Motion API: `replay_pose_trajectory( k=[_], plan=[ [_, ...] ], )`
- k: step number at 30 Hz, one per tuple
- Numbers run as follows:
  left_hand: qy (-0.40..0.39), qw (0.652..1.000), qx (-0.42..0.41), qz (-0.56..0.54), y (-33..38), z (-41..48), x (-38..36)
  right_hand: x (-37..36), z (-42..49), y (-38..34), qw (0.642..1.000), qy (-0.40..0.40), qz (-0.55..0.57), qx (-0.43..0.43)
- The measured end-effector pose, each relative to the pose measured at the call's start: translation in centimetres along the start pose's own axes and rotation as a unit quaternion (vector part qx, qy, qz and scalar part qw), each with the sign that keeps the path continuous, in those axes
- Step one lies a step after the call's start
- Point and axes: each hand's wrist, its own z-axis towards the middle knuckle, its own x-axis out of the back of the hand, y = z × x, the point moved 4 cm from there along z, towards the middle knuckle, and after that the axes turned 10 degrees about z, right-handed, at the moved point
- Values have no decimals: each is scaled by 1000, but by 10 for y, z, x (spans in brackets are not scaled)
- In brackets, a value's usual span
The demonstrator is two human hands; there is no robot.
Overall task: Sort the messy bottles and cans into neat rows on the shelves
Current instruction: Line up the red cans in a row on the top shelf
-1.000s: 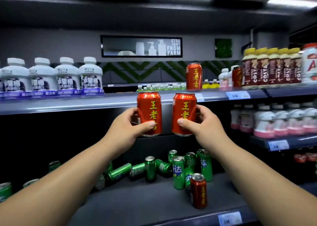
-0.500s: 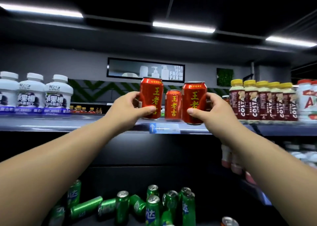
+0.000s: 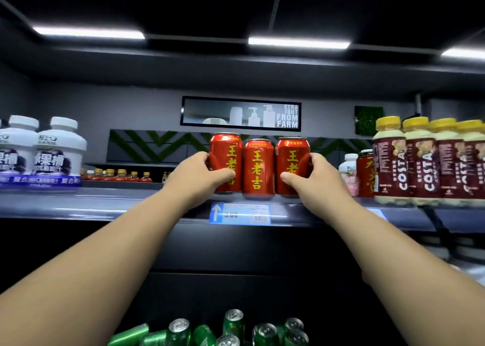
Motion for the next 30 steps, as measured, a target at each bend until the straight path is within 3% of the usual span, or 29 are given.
replay_pose_trajectory(
  k=[4,9,20,30],
  plan=[
    [-30,999,4,36,-1,1,-2,-1,0,1,999,-45,-28,7],
    [-6,996,0,90,2,-5,-3,-2,-3,1,996,-52,-66,4],
    [16,989,-2,148,5,-10,-6,-11,-12,-4,983,2,-183,30],
    [49,987,-14,151,4,-9,-6,-9,-14,0,982,8,-181,48]
  ],
)
